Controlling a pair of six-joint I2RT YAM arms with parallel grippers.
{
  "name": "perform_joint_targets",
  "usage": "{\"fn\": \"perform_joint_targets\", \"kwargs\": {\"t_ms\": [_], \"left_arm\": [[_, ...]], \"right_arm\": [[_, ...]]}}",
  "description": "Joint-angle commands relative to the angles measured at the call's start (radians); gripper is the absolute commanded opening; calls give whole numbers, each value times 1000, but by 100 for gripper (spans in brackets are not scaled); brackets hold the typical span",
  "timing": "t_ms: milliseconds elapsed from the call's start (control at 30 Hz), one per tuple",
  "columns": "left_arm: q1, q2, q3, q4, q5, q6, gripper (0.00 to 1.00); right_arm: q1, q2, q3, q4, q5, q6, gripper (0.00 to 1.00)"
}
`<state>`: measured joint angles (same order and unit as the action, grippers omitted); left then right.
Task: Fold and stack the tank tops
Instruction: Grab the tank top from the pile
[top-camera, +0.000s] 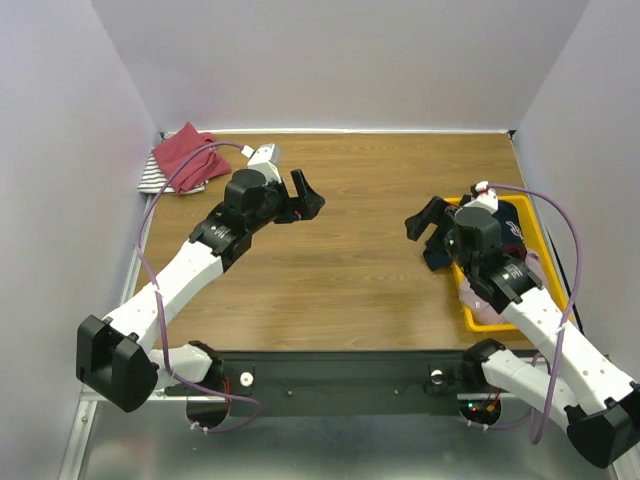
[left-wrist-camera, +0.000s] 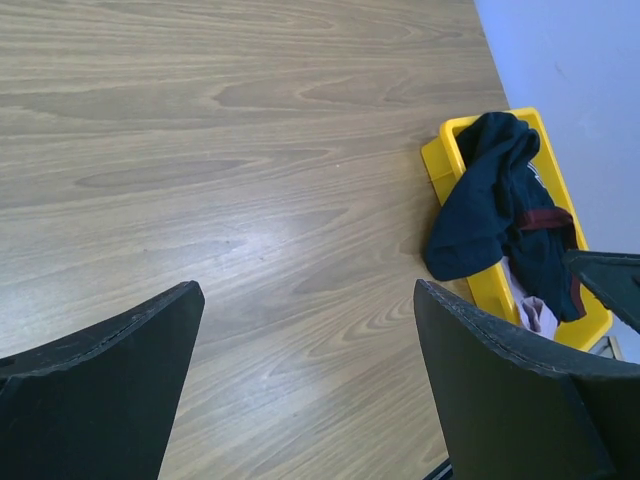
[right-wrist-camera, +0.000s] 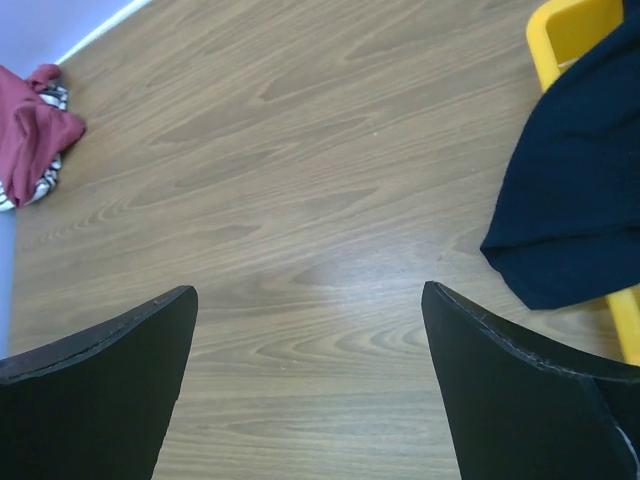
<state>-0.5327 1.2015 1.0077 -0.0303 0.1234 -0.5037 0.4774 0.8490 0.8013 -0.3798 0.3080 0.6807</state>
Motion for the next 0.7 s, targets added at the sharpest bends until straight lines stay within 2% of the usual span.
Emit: {"fn": "perform_joint_targets", "kwargs": {"t_ms": [0, 100, 233, 333, 600, 667], "left_arm": [[-1, -33, 5, 52, 30, 1, 98], [-1, -36, 2, 52, 38, 2, 98], [-1, -34, -7, 50, 62, 4, 98], [-1, -45, -20, 47, 76, 5, 98], [-1, -54, -37, 35, 108, 14, 98], [-3, -54, -37, 35, 122, 14, 98]], "right_arm": [[-3, 5, 39, -36, 36, -7, 100], [-5, 68, 90, -108, 75, -55, 100], [-37, 272, 196, -235, 268, -72, 100], [-193, 315, 196, -232, 160, -87, 100], [-287, 413, 133, -166, 123, -79, 100], [-348, 432, 115, -142, 102, -79, 100]]}}
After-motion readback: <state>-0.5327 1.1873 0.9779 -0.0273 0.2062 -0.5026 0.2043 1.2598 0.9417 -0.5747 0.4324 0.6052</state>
